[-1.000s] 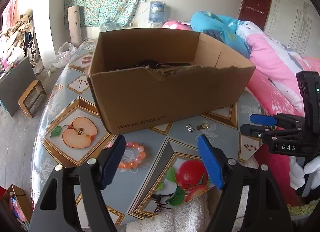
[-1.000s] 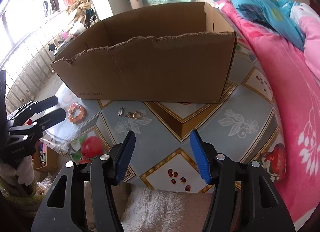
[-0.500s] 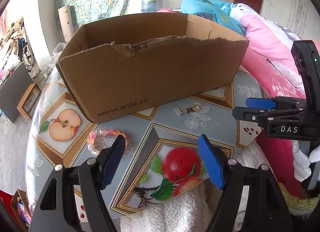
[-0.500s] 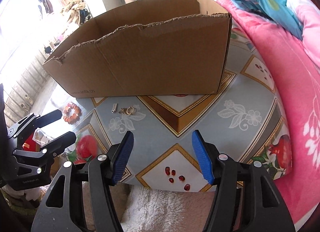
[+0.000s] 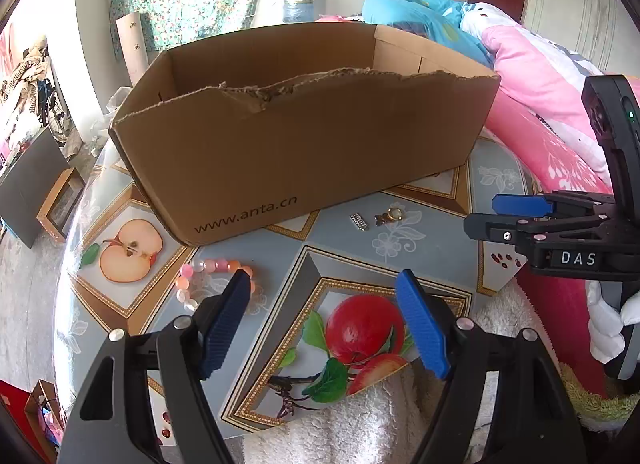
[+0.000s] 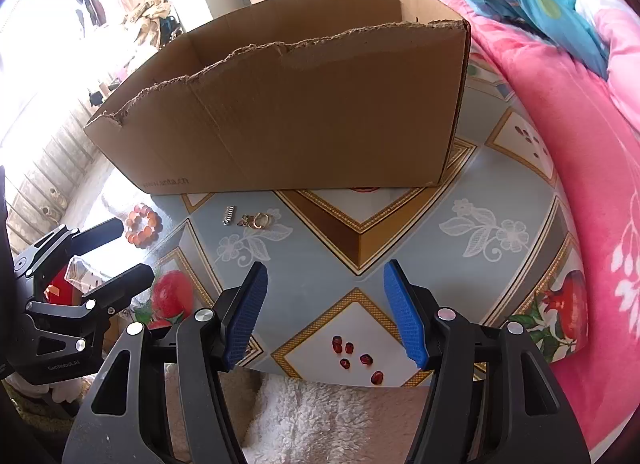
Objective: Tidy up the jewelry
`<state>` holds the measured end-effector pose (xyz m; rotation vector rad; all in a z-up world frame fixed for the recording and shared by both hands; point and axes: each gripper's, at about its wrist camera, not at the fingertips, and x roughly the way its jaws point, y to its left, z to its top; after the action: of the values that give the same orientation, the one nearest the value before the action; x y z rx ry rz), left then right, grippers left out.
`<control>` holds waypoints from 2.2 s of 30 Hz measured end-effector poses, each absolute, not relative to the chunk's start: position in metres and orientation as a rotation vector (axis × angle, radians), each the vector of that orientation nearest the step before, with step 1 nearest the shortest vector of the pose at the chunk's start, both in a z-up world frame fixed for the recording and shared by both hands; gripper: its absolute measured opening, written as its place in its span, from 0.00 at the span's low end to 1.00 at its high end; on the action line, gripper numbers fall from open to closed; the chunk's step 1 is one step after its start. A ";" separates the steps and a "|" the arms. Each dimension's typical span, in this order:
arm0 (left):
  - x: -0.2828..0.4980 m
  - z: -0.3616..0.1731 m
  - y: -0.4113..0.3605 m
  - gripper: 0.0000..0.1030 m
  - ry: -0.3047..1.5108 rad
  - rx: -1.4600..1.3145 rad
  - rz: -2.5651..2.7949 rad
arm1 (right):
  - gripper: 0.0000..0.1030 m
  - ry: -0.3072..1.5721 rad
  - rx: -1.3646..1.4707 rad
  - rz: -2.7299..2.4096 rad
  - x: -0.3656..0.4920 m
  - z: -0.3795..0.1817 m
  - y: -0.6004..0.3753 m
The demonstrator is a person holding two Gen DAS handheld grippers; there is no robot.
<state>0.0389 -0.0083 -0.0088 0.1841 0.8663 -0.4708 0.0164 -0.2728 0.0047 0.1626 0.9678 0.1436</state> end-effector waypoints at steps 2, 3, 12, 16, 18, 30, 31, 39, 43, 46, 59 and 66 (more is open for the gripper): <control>0.039 -0.009 -0.008 0.71 0.866 0.184 -0.471 | 0.56 0.968 0.164 0.143 0.017 0.005 -0.273; 0.039 -0.009 -0.008 0.71 0.867 0.184 -0.470 | 0.56 0.969 0.164 0.143 0.017 0.004 -0.273; 0.040 -0.009 -0.006 0.71 0.864 0.179 -0.465 | 0.56 0.975 0.164 0.141 0.019 0.002 -0.269; 0.039 -0.009 -0.006 0.71 0.865 0.179 -0.466 | 0.56 0.977 0.166 0.141 0.019 0.002 -0.268; 0.040 -0.009 -0.006 0.71 0.865 0.180 -0.466 | 0.56 0.979 0.168 0.141 0.020 0.001 -0.268; 0.041 -0.010 -0.006 0.71 0.864 0.180 -0.468 | 0.56 0.982 0.173 0.143 0.021 -0.001 -0.266; 0.041 -0.010 -0.006 0.71 0.864 0.181 -0.468 | 0.56 0.982 0.173 0.143 0.021 -0.001 -0.265; 0.041 -0.010 -0.007 0.71 0.861 0.186 -0.468 | 0.56 0.982 0.183 0.145 0.021 0.000 -0.264; 0.041 -0.010 -0.008 0.71 0.858 0.188 -0.468 | 0.56 0.983 0.194 0.148 0.022 -0.001 -0.263; 0.042 -0.010 -0.009 0.71 0.857 0.196 -0.467 | 0.56 0.986 0.200 0.150 0.022 -0.002 -0.262; 0.041 -0.010 -0.011 0.71 0.856 0.197 -0.468 | 0.56 0.993 0.224 0.150 0.024 -0.007 -0.267; 0.041 -0.010 -0.012 0.71 0.855 0.198 -0.468 | 0.57 0.991 0.230 0.153 0.023 -0.010 -0.266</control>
<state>0.0414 -0.0122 -0.0103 0.1979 0.8555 -0.4679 0.0227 -0.2663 -0.0097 0.2297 0.9914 0.1532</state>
